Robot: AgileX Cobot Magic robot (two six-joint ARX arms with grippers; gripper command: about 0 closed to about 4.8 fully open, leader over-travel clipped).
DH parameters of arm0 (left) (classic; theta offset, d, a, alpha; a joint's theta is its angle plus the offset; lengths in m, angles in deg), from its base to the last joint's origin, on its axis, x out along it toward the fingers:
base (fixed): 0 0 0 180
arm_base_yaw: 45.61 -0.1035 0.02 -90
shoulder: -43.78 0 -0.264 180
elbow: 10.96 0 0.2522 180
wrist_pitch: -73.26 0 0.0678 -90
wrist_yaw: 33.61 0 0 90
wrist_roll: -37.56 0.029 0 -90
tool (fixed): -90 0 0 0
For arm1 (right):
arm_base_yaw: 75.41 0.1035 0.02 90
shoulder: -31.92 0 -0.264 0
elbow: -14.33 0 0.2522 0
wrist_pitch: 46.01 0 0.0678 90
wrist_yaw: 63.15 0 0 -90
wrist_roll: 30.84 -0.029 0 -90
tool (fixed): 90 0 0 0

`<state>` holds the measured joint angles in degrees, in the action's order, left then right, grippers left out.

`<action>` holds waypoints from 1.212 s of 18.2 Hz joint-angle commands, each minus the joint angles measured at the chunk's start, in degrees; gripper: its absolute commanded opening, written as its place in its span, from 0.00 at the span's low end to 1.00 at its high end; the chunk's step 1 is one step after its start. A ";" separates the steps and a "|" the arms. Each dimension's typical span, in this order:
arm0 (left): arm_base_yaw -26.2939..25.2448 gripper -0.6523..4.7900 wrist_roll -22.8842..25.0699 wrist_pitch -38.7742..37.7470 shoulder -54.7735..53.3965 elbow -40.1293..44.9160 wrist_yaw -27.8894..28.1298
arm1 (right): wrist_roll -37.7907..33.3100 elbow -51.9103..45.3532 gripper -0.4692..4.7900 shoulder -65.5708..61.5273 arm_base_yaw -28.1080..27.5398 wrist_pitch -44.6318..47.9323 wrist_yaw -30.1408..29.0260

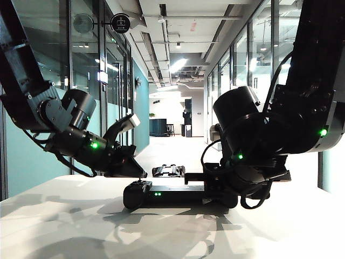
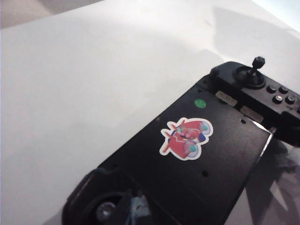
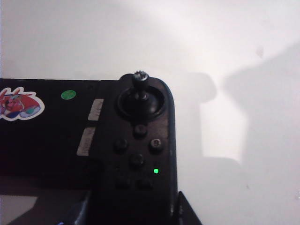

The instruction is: Push the left joystick on the remote control sitting on the white table forward to make the robot dog walk in a straight line until it approaches the door.

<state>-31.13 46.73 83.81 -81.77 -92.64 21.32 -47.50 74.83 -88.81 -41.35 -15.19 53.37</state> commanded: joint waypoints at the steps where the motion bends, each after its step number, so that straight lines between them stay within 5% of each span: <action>1: 0.00 0.11 -0.07 0.09 -0.44 -0.20 0.87 | 0.57 0.20 0.36 0.22 0.09 1.07 0.15; 22: -0.02 0.11 0.28 1.95 -0.74 -0.48 2.08 | 0.61 0.17 0.36 0.22 0.09 1.05 0.15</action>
<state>-30.95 46.95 84.62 -82.41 -92.69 22.76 -47.33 74.83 -88.83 -41.35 -15.09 53.22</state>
